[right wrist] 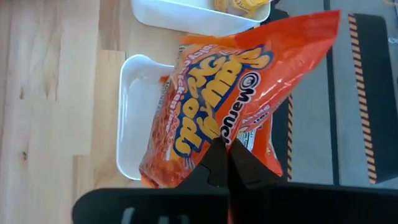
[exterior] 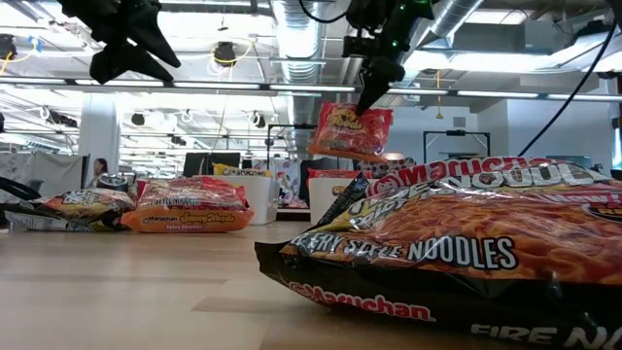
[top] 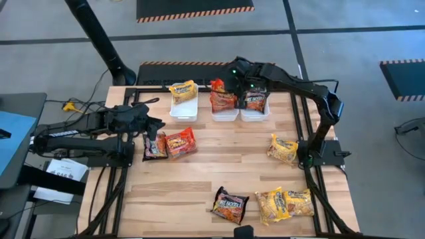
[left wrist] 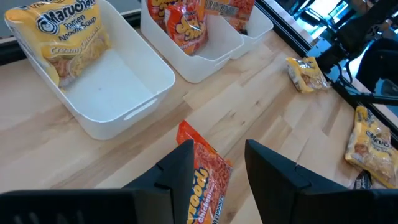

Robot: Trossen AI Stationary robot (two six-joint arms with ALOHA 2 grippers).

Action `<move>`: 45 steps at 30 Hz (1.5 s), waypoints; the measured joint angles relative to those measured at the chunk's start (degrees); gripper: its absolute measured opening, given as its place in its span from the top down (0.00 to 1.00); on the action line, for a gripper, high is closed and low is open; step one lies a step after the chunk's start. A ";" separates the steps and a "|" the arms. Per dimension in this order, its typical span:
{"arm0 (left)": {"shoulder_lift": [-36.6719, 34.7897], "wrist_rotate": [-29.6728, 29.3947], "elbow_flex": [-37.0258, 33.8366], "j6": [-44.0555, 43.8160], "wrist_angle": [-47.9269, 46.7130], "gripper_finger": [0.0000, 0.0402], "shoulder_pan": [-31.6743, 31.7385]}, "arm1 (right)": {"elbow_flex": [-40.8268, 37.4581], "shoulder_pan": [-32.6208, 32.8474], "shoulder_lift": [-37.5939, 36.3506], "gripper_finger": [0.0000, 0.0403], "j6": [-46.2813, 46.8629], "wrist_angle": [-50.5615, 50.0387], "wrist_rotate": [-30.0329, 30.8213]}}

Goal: Sort Maruchan noodles
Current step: Put the orange noodle pack into the middle white bin

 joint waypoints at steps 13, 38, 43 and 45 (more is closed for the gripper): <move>0.00 -0.34 0.00 -0.87 0.00 0.68 0.00 | -6.83 0.08 0.09 1.00 -1.66 6.28 0.00; -0.02 -0.99 0.00 -1.03 -0.04 0.68 -0.02 | -7.50 1.37 7.93 0.86 -0.54 6.44 6.47; -0.02 -1.25 0.00 -0.48 -0.04 0.68 0.00 | -6.32 1.19 7.93 0.77 1.66 5.79 6.50; -0.02 -1.25 0.00 -0.45 -0.04 0.68 -0.01 | -5.85 1.30 7.93 0.73 2.47 5.33 6.62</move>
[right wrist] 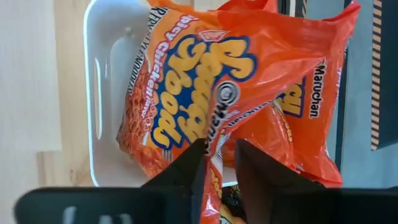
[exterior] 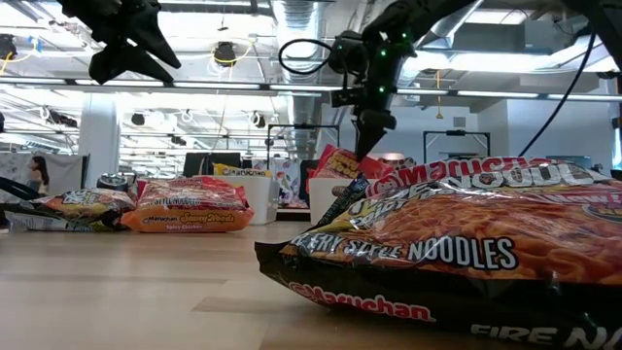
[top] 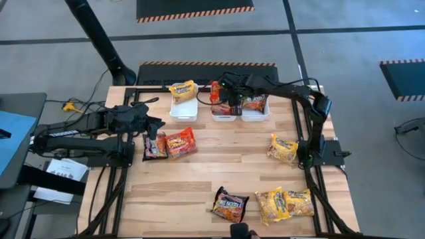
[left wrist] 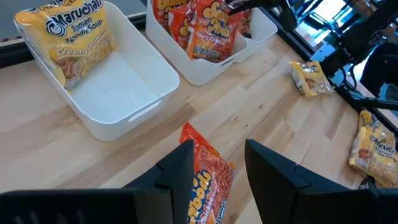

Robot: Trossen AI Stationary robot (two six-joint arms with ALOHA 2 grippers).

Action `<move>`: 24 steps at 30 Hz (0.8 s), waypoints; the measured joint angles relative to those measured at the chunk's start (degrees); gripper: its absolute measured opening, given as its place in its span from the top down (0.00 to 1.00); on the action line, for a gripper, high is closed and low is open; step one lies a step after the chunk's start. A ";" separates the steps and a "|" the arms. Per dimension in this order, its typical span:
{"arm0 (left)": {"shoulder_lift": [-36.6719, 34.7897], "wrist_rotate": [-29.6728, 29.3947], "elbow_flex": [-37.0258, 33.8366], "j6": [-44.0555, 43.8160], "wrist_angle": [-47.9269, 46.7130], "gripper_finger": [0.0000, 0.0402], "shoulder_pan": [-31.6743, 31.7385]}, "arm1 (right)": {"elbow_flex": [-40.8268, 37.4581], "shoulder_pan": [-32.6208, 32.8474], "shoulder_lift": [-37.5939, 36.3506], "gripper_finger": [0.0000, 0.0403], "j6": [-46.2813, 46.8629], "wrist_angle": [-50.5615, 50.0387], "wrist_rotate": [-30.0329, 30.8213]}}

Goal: Sort Maruchan noodles
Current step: Put the orange noodle pack into the middle white bin

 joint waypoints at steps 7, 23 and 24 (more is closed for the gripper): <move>0.00 0.02 0.00 0.01 0.00 0.68 -0.01 | 4.14 0.00 -0.50 0.60 4.72 -2.73 0.22; 0.00 0.05 -0.01 0.03 -0.02 0.68 0.01 | 8.46 6.00 2.89 0.58 14.63 3.64 -9.50; 0.00 0.07 0.00 0.03 -0.02 0.68 0.00 | 8.50 6.46 3.56 0.58 14.61 4.43 -9.49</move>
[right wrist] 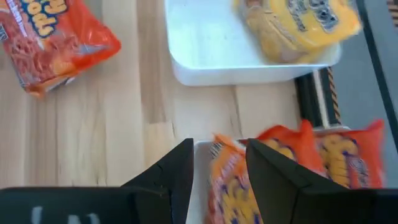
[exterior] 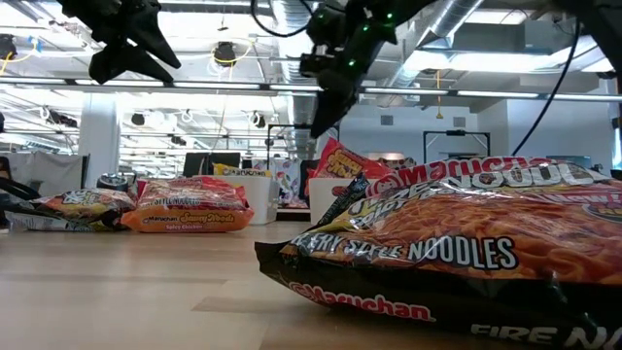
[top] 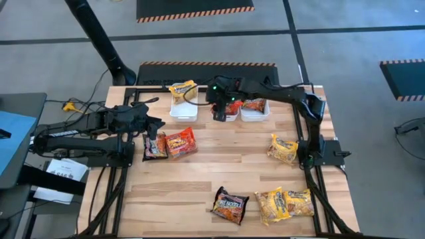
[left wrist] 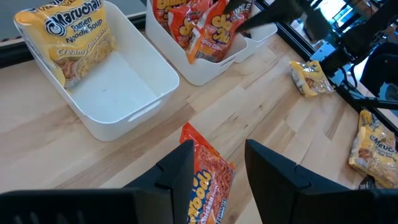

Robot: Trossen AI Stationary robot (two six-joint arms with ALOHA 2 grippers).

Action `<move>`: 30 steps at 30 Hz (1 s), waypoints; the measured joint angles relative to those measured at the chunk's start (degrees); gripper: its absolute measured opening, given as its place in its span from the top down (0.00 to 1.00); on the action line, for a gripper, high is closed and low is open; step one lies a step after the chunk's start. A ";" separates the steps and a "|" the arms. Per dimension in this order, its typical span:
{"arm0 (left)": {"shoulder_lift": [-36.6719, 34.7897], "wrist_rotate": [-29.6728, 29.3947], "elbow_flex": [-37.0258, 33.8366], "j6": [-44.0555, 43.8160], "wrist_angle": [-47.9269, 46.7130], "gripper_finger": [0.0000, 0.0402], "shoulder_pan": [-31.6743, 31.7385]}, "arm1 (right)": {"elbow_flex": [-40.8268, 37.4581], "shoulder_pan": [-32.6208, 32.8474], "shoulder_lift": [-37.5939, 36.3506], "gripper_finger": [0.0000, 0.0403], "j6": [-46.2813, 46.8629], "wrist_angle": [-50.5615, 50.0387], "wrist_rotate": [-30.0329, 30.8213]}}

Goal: Sort Maruchan noodles
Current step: Put the orange noodle pack into the middle white bin

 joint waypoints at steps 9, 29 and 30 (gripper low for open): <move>0.00 0.13 0.00 0.02 -0.03 0.68 0.01 | 0.06 0.23 5.49 0.58 1.47 -0.22 4.77; 0.02 -0.15 0.00 0.04 -0.09 0.68 0.00 | 0.11 -2.44 9.79 0.69 5.54 -2.48 4.85; 0.02 -0.16 0.00 0.04 -0.08 0.68 -0.01 | 0.14 -2.44 10.40 0.70 5.52 -2.02 4.76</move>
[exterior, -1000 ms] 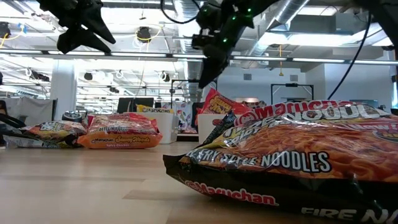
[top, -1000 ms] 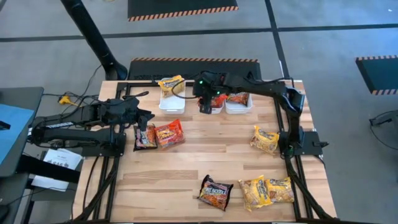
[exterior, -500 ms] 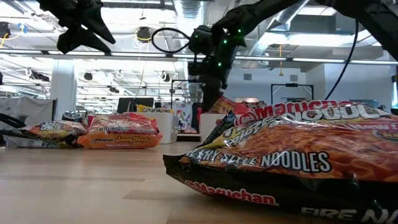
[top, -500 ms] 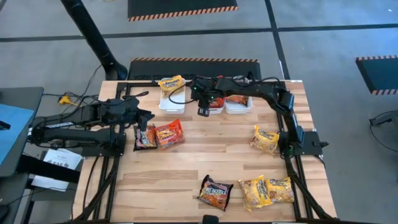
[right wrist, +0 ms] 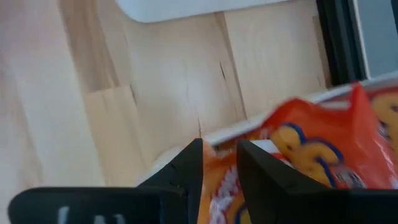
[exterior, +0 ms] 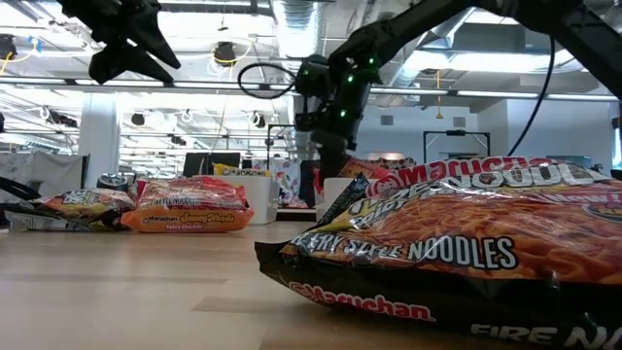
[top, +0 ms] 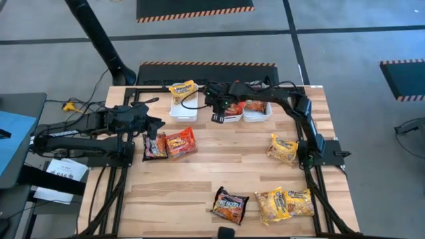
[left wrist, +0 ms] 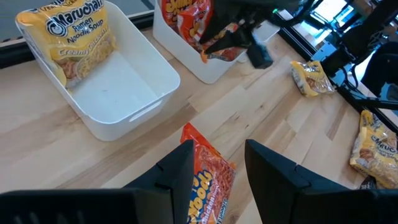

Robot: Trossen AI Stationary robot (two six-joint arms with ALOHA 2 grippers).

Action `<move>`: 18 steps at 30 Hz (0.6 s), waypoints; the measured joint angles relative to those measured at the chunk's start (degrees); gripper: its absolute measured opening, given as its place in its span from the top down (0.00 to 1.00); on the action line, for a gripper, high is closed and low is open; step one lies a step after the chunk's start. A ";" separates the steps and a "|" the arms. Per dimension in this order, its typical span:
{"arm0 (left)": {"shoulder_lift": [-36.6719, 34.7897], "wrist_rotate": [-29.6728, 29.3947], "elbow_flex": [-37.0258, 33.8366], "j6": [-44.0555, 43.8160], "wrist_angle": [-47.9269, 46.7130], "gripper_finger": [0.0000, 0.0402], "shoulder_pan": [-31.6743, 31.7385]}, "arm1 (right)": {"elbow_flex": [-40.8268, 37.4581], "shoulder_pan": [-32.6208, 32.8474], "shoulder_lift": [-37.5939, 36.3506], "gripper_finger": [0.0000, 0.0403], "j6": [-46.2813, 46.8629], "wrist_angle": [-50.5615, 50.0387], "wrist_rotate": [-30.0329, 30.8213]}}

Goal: Sort Maruchan noodles
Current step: Put the orange noodle pack into the middle white bin

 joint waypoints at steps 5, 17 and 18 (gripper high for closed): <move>0.00 -0.04 0.00 0.00 0.02 0.68 0.02 | 0.00 0.60 1.28 0.71 1.15 0.93 -0.21; 0.00 -1.04 0.00 0.02 -0.35 0.68 0.01 | 0.13 0.30 1.16 0.71 6.03 -0.35 -2.72; 0.00 -1.04 0.00 0.02 -0.36 0.68 0.01 | 0.60 0.05 1.06 0.71 6.01 -0.71 -2.73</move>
